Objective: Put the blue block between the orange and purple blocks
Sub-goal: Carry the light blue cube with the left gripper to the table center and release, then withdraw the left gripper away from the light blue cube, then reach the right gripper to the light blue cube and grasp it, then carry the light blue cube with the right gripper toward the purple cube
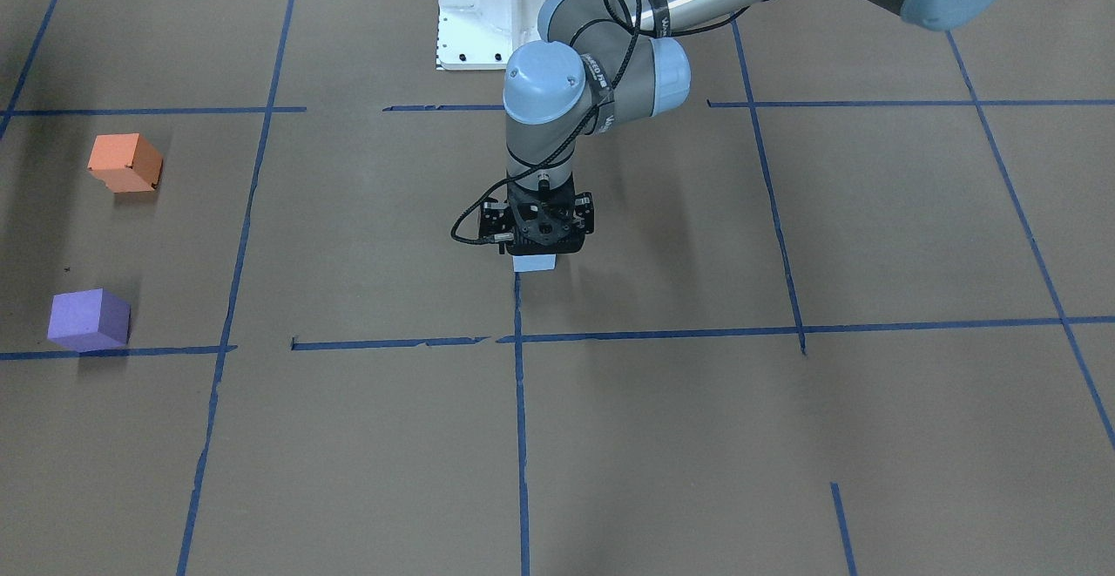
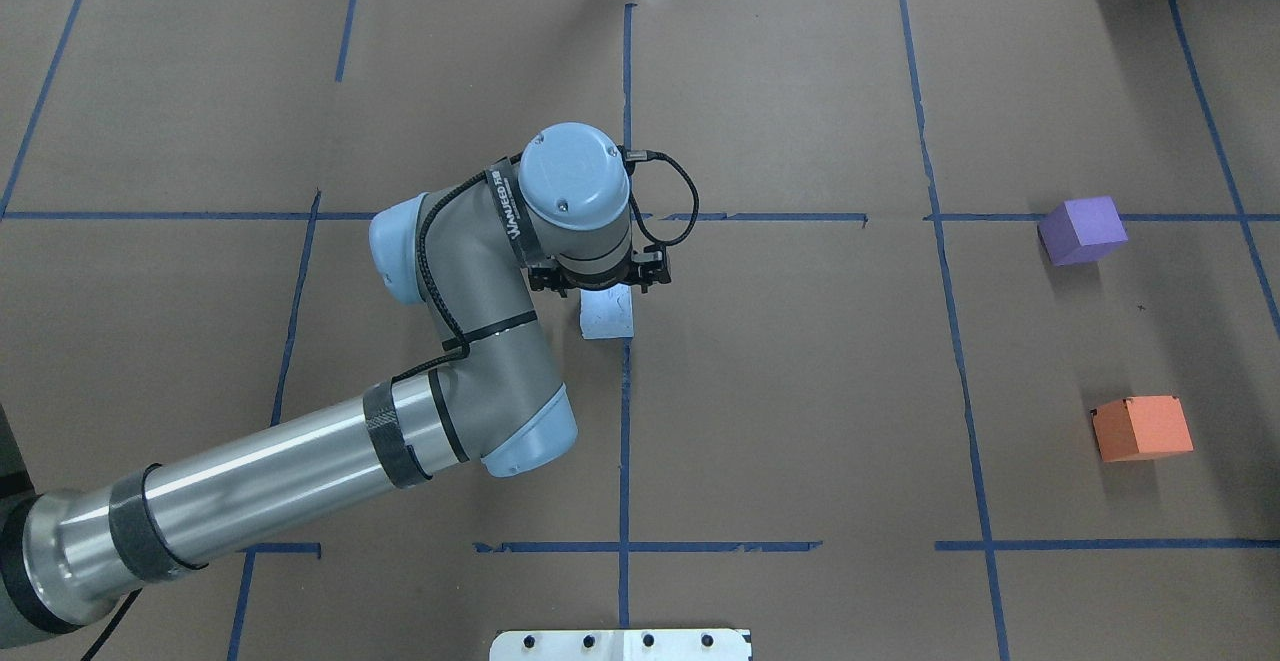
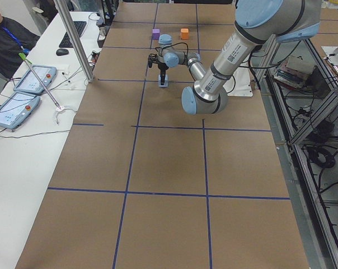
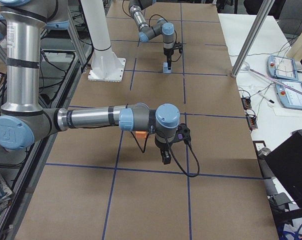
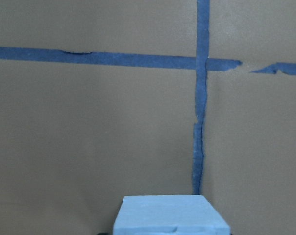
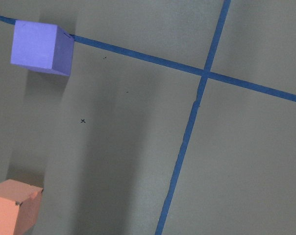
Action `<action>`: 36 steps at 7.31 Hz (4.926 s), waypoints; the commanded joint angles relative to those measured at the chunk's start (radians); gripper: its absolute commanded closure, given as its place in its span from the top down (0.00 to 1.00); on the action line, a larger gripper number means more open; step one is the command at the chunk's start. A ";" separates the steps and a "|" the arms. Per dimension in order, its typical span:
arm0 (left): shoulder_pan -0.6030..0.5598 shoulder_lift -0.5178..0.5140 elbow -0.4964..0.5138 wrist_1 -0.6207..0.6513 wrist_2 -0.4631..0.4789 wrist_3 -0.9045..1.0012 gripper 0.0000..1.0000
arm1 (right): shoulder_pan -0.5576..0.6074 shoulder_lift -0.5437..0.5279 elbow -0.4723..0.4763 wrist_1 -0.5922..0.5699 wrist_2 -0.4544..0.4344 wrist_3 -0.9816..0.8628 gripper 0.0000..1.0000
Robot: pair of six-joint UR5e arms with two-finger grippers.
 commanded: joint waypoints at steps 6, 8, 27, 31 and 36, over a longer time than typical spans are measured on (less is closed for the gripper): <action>-0.672 0.480 -0.237 0.158 -0.355 0.910 1.00 | -0.204 0.239 0.043 0.001 -0.001 0.373 1.00; -0.830 0.665 -0.234 0.152 -0.400 1.128 1.00 | -0.352 0.372 0.054 -0.001 -0.035 0.617 1.00; -0.983 0.920 -0.290 0.100 -0.501 1.238 1.00 | -1.051 1.018 -0.488 0.223 -0.570 1.441 0.03; -0.983 0.919 -0.294 0.100 -0.501 1.238 1.00 | -0.853 0.525 0.004 0.157 -0.396 1.309 0.06; -0.983 0.920 -0.300 0.100 -0.501 1.237 1.00 | -0.713 0.085 0.086 0.382 -0.336 1.117 0.11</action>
